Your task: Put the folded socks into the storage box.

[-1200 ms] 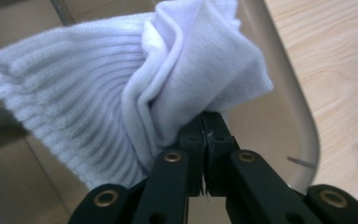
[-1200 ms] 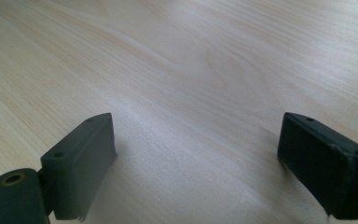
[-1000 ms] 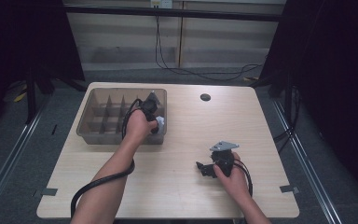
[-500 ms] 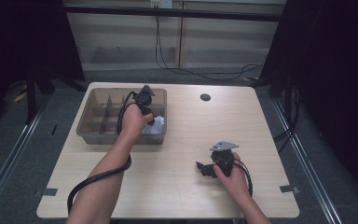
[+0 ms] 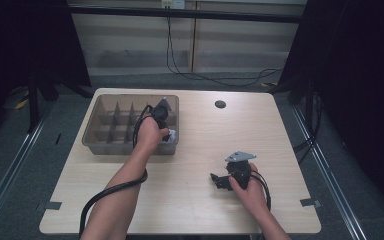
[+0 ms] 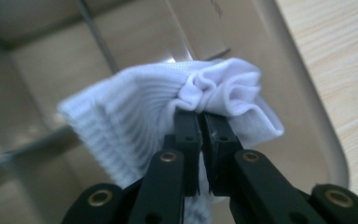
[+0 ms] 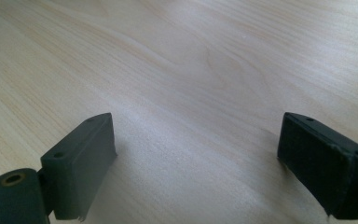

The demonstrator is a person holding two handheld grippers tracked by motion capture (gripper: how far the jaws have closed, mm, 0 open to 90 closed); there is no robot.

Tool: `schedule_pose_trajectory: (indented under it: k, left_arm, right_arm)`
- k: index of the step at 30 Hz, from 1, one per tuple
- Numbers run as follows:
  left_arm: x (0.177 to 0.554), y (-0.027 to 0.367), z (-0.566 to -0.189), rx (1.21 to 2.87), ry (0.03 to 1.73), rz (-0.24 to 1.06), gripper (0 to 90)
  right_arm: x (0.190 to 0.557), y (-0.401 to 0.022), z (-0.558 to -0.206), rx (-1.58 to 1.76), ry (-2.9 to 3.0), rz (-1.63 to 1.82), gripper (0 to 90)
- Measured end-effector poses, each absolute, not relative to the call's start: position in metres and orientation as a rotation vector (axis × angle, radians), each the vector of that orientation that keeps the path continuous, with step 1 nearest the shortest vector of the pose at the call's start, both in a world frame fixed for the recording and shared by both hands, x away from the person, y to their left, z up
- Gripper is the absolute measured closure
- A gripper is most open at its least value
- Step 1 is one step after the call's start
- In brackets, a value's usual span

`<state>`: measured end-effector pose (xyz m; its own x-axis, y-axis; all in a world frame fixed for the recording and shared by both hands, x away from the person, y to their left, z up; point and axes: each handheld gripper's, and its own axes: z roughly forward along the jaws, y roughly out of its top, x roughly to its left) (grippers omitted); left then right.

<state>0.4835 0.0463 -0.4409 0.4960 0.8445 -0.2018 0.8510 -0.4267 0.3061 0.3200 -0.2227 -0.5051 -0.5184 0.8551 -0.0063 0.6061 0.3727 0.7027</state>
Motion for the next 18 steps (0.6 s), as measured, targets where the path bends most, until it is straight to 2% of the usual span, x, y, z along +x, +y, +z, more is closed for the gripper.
schedule_pose_trajectory:
  k: [18]
  left_arm:
    - [0.482,0.0393,-0.4464,2.422,1.406,-0.003,86.8]
  right_arm:
    - [0.3202,-0.2227,-0.5051,1.272,2.269,0.926,10.7]
